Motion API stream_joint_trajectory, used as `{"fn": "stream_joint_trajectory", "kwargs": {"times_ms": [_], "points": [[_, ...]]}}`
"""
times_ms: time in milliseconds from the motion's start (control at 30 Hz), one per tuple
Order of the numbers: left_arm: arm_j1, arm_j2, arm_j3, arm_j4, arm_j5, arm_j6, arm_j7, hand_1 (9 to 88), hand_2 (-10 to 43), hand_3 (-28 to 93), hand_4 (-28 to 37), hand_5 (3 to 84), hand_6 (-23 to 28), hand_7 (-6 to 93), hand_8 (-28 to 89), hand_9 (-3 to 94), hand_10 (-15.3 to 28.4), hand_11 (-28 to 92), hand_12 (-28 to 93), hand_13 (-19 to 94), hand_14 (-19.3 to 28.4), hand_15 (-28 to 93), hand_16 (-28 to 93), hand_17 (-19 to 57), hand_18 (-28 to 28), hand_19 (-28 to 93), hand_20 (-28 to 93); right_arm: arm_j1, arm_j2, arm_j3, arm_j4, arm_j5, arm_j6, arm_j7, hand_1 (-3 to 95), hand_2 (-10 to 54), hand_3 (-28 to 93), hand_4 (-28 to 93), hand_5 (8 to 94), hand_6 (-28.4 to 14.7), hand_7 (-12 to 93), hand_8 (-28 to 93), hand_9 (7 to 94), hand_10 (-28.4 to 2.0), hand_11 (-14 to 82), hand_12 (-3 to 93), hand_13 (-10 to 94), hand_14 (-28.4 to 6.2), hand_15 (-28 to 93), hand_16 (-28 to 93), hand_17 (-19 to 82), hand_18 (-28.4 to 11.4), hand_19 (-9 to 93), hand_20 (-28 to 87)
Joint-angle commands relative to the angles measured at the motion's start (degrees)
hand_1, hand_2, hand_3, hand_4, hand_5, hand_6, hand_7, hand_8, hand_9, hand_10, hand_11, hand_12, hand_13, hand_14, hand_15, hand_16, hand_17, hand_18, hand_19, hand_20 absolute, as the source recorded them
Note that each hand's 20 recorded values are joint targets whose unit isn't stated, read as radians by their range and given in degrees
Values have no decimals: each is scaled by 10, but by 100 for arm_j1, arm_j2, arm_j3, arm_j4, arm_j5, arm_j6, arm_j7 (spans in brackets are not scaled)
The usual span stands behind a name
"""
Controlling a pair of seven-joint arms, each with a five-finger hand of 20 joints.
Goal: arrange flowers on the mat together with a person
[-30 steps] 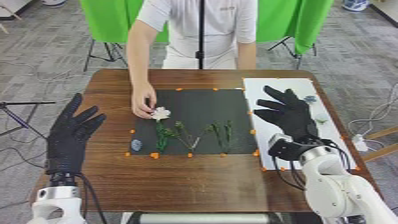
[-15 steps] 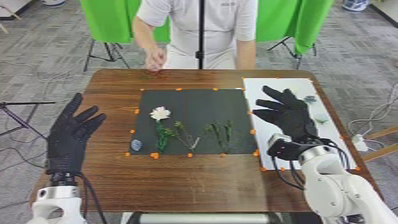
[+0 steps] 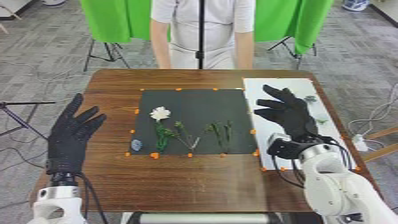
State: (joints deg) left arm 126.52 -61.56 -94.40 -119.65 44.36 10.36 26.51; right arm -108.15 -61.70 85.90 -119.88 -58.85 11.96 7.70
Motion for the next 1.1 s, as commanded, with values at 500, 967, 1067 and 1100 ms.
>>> {"fn": "stream_joint_trajectory", "kwargs": {"times_ms": [500, 967, 1067, 1100], "points": [[63, 301, 105, -79, -137, 184, 298, 214, 80, 732, -281, 292, 40, 122, -92, 344, 171, 215, 116, 279, 230, 409, -49, -50, 256, 589, 59, 1474, 1192, -241, 218, -4632, 1645, 4321, 212, 58, 716, -241, 447, -9, 135, -117, 593, -195, 259, 163, 552, -181, 613, 102, 198, -243, 672, 224], [89, 484, 183, -117, -361, 284, 577, 215, 78, 735, -277, 290, 39, 123, -92, 343, 169, 217, 116, 279, 228, 408, -48, -51, 254, 585, 55, 2863, 1222, -1217, 1525, -6162, -625, 6317, 274, 27, 672, -209, 432, -29, 97, -103, 637, -222, 240, 152, 634, -193, 612, 94, 251, -283, 758, 102], [78, 472, 177, -122, -354, 253, 577, 216, 78, 734, -276, 290, 39, 123, -93, 343, 169, 218, 116, 279, 228, 407, -48, -51, 254, 585, 55, 3077, 1192, -1338, 1761, -5931, -858, 6353, 284, 22, 663, -208, 427, -33, 93, -103, 635, -230, 221, 147, 639, -200, 603, 92, 255, -283, 760, 85], [59, 481, 190, -118, -347, 263, 583, 217, 78, 734, -276, 290, 39, 124, -93, 344, 168, 218, 116, 279, 228, 407, -48, -51, 254, 585, 55, 3168, 1177, -1418, 1865, -5944, -943, 6361, 287, 21, 660, -208, 424, -34, 91, -103, 634, -231, 216, 146, 640, -202, 600, 91, 256, -283, 759, 81]]}}
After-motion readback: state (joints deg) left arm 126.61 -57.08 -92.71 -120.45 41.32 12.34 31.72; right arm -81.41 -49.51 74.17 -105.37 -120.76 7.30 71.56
